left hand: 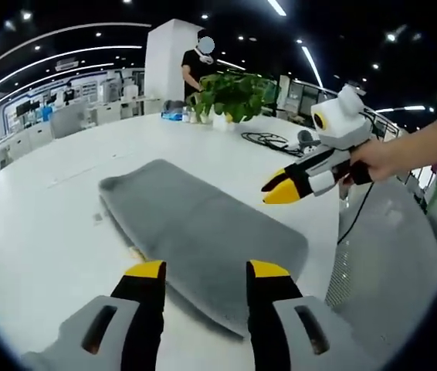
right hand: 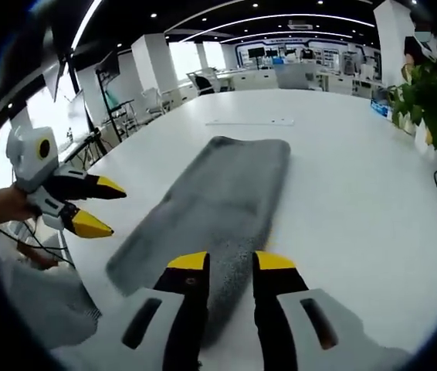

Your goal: Fold the towel on the table until its edges align and the towel forms a compact rectangular stack.

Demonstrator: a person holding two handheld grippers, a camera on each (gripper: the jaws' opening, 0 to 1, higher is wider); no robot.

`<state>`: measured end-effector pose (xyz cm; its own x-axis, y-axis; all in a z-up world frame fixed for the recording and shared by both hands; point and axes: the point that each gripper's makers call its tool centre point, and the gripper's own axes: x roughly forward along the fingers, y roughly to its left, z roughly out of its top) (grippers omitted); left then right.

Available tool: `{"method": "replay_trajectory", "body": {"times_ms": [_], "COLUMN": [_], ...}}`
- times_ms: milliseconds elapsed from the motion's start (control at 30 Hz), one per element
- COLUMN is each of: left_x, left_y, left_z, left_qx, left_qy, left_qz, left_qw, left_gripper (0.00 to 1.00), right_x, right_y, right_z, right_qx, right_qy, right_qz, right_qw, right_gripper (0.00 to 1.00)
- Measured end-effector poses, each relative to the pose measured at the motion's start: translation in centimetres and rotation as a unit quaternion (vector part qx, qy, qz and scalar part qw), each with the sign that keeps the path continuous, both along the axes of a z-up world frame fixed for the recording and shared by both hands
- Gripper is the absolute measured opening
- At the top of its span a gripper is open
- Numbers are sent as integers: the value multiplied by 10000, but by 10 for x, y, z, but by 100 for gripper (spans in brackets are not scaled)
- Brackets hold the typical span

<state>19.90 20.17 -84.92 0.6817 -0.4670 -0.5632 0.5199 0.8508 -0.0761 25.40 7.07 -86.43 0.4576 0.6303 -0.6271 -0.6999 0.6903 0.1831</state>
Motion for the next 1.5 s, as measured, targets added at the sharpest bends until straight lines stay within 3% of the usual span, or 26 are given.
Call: {"method": "replay_trajectory", "body": {"times_ms": [467, 667, 1100, 1200, 1333, 1500], "left_x": [-15, -28, -47, -51, -55, -57], "left_y": [-35, -45, -60, -60, -61, -65], "left_z": [-5, -14, -30, -34, -38, -42], "left_qx": [31, 20, 364, 600, 599, 719], "left_qy": [2, 230, 350, 347, 449, 450], "left_qz": [-350, -660, -1106, -1234, -1289, -1388], "left_qw": [9994, 9975, 9926, 9899, 9888, 9867], "left_gripper": [44, 42, 41, 40, 31, 31], "right_x": [-24, -35, -48, -51, -60, -67], "right_y": [-2, -3, -9, -11, -11, -16], "right_z": [3, -4, -9, -10, -16, -24], "right_qx": [55, 30, 66, 73, 84, 76], "right_qy": [43, 169, 331, 354, 474, 615], "right_qz": [344, 530, 627, 639, 744, 741], "right_qw": [9994, 9984, 9975, 9973, 9961, 9953], "right_gripper": [21, 21, 21, 21, 21, 21]}}
